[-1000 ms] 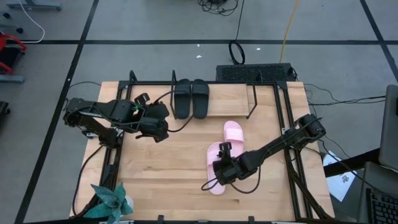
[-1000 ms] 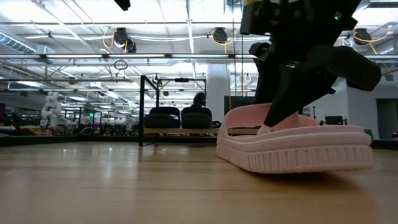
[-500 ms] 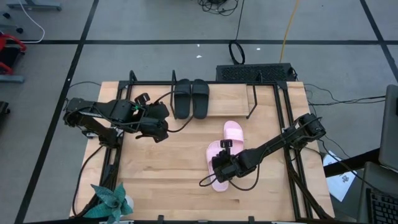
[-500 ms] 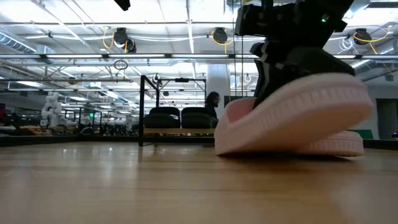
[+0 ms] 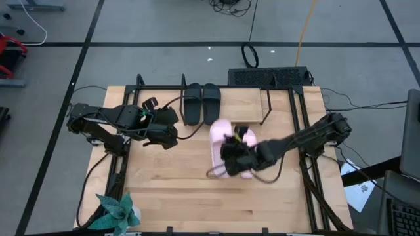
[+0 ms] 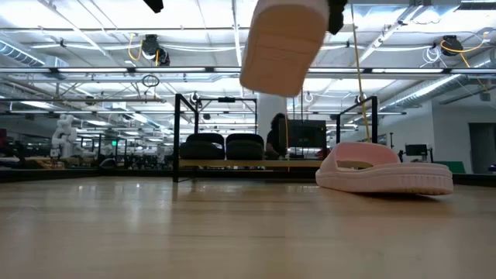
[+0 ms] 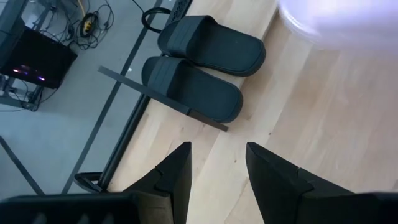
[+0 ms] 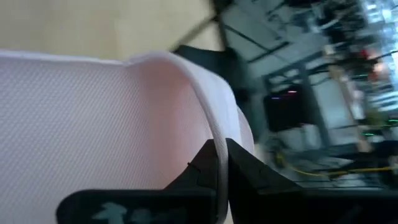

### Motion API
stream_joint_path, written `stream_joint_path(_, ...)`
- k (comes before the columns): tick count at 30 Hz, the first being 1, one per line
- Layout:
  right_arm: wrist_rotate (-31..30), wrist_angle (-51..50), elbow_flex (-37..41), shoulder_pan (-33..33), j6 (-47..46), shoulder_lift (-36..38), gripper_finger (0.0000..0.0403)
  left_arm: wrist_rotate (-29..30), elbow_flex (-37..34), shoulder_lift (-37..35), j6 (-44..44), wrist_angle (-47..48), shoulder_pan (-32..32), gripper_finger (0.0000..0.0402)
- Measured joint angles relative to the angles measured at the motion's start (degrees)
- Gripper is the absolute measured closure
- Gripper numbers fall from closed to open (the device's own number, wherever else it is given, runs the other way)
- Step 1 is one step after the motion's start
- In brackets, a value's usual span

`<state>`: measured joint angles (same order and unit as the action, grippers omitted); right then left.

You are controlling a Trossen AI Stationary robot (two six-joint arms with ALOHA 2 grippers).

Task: Pick and place slides into the shelf
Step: Put the bottom pink slide on the shelf

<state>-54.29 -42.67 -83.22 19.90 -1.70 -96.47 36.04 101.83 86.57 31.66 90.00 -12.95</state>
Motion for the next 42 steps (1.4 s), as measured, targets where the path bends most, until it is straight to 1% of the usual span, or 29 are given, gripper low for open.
stream_joint_path(3, 0.2, -2.4, 0.0, -5.0, 4.1, 2.0, 0.0401, 0.0, 0.0, 0.0, 0.0, 0.0, 0.0, 0.0252)
stream_joint_path(6, 0.2, -6.2, 0.0, -11.2, 7.0, 2.3, 0.0401, 0.0, 0.0, 0.0, 0.0, 0.0, 0.0, 0.0252)
stream_joint_path(8, 0.4, -6.0, 0.0, -15.3, 10.8, 2.3, 0.0402, 0.1, 0.0, 0.0, 0.0, 0.0, 0.0, 0.0252)
stream_joint_path(10, 0.6, -3.1, 0.7, -18.8, 16.3, 2.4, 0.0402, 0.1, 0.0, 0.0, 0.0, 0.0, 0.0, 0.0252)
stream_joint_path(13, 3.5, 3.1, 2.9, -23.6, 23.7, 2.2, 0.0402, 0.1, 0.0, 0.0, 0.1, 0.0, 0.1, 0.0252)
stream_joint_path(16, 6.4, 7.7, 5.3, -27.7, 28.6, 2.1, 0.0402, 0.1, 0.0, 0.0, 0.3, 0.0, 0.1, 0.0252)
stream_joint_path(20, 7.9, 12.0, 9.0, -32.2, 33.6, 2.2, 0.0402, 0.1, 0.0, 0.0, 0.4, 0.0, 0.1, 0.0252)
stream_joint_path(23, 8.9, 16.1, 11.3, -34.8, 36.3, 2.1, 0.0402, 0.1, 0.0, 0.0, 0.4, 0.0, 0.1, 0.0252)
stream_joint_path(26, 12.7, 19.4, 13.4, -36.8, 37.1, 2.2, 0.0402, 0.1, 0.0, 0.0, 0.5, 0.0, 0.1, 0.0252)
stream_joint_path(28, 14.0, 22.2, 14.9, -37.5, 38.4, 2.2, 0.0402, 0.1, 0.0, 0.0, 0.6, 0.0, 0.1, 0.0252)
stream_joint_path(31, 14.2, 27.0, 16.4, -38.2, 41.0, 2.2, 0.0402, 0.1, 0.0, 0.0, 0.8, 0.0, 0.1, 0.0252)
stream_joint_path(33, 14.2, 28.2, 16.8, -38.7, 42.0, 2.2, 0.0402, 0.1, 0.0, 0.0, 0.8, 0.0, 0.1, 0.0252)
stream_joint_path(36, 16.6, 28.9, 16.9, -39.5, 42.5, 2.2, 0.0402, 0.1, 0.0, 0.0, 0.8, 0.0, 0.1, 0.0252)
stream_joint_path(42, 18.4, 29.5, 16.9, -41.4, 41.9, 2.2, 0.0403, 0.1, 0.0, 0.0, 1.5, 0.0, 0.1, 0.0252)
